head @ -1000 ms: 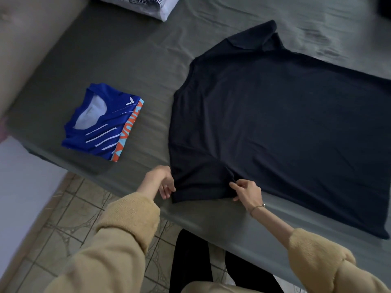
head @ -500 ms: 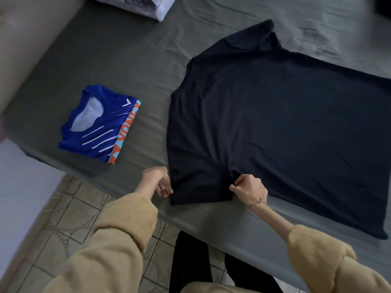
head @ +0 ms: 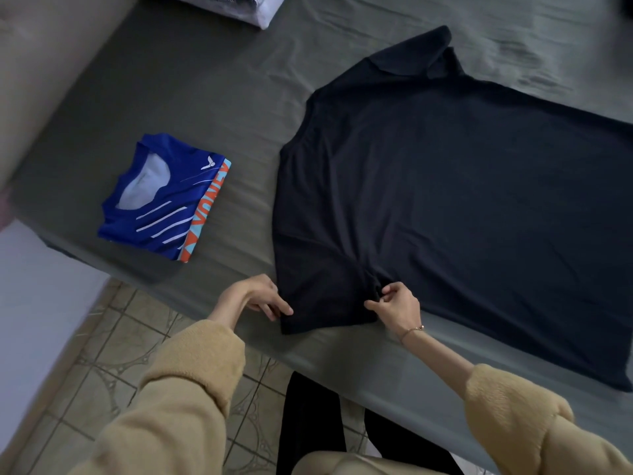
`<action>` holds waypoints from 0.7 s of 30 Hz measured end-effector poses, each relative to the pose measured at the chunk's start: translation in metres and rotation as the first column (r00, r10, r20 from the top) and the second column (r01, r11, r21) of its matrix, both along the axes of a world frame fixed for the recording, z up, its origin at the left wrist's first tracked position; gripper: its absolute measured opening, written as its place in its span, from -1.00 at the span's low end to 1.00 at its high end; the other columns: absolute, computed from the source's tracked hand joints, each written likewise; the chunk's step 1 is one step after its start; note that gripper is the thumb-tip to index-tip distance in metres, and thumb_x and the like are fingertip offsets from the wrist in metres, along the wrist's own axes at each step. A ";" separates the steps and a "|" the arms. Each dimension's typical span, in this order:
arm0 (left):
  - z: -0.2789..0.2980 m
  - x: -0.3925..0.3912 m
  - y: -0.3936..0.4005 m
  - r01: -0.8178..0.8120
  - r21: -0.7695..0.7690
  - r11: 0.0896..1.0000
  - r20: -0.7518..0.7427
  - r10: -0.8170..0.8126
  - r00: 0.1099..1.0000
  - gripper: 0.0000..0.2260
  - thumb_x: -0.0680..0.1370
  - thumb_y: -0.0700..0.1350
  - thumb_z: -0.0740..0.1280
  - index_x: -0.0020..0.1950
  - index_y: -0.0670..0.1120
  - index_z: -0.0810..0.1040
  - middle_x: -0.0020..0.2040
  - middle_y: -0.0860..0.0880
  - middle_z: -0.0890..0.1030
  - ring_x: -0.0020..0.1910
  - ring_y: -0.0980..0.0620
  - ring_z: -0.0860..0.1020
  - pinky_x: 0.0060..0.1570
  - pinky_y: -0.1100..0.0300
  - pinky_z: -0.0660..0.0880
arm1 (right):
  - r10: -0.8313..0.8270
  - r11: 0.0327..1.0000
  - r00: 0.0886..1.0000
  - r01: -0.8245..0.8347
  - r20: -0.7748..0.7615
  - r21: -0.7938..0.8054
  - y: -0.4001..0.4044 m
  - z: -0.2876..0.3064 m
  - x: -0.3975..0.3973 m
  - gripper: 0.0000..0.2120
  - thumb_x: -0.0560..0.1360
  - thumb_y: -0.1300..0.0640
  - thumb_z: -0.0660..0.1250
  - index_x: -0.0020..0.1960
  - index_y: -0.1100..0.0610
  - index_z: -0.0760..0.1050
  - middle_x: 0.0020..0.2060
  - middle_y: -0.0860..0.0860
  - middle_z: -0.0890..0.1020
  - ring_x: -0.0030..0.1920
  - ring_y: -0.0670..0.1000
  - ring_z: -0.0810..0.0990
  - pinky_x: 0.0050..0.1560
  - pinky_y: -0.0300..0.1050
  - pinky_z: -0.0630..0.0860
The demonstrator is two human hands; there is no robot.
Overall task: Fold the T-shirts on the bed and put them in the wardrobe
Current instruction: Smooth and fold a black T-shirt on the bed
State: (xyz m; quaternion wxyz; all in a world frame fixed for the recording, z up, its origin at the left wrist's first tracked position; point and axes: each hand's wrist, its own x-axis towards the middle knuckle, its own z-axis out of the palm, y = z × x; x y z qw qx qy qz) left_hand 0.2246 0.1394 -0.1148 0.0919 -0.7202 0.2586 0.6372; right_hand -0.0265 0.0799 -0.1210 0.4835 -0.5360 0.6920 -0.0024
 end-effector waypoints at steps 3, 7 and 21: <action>0.005 -0.001 0.004 -0.056 0.026 0.998 -0.069 0.058 0.996 -0.79 0.45 -0.18 0.46 -0.21 -0.12 0.42 -0.40 0.06 0.65 -0.36 0.16 0.64 -0.34 0.38 0.48 | -0.048 0.997 0.998 0.045 0.050 0.055 0.001 -0.001 0.000 -0.68 0.31 0.21 0.51 -0.06 0.14 0.42 -0.34 -0.06 0.50 -0.22 -0.01 0.51 -0.13 -0.15 0.41; 0.007 -0.004 0.003 -0.093 0.117 0.989 -0.124 0.108 0.986 -0.90 0.51 -0.19 0.40 -0.15 -0.20 0.55 -0.32 -0.06 0.68 -0.43 0.16 0.62 -0.32 0.37 0.53 | -0.027 0.998 0.996 0.022 0.083 0.054 -0.002 -0.003 -0.005 -0.69 0.34 0.31 0.45 -0.07 0.18 0.34 -0.30 0.03 0.47 -0.33 0.02 0.45 -0.22 -0.18 0.49; 0.009 -0.006 -0.020 0.362 0.332 0.871 0.231 -0.447 0.864 -0.83 0.42 0.10 0.47 -0.17 0.02 0.61 -0.11 0.14 0.66 0.01 0.17 0.62 0.14 0.27 0.45 | 0.413 0.814 0.849 -0.506 -0.329 -0.285 -0.005 0.006 0.007 -0.68 0.39 0.06 0.33 -0.09 0.16 0.20 -0.20 0.00 0.39 -0.25 0.09 0.39 -0.29 -0.11 0.28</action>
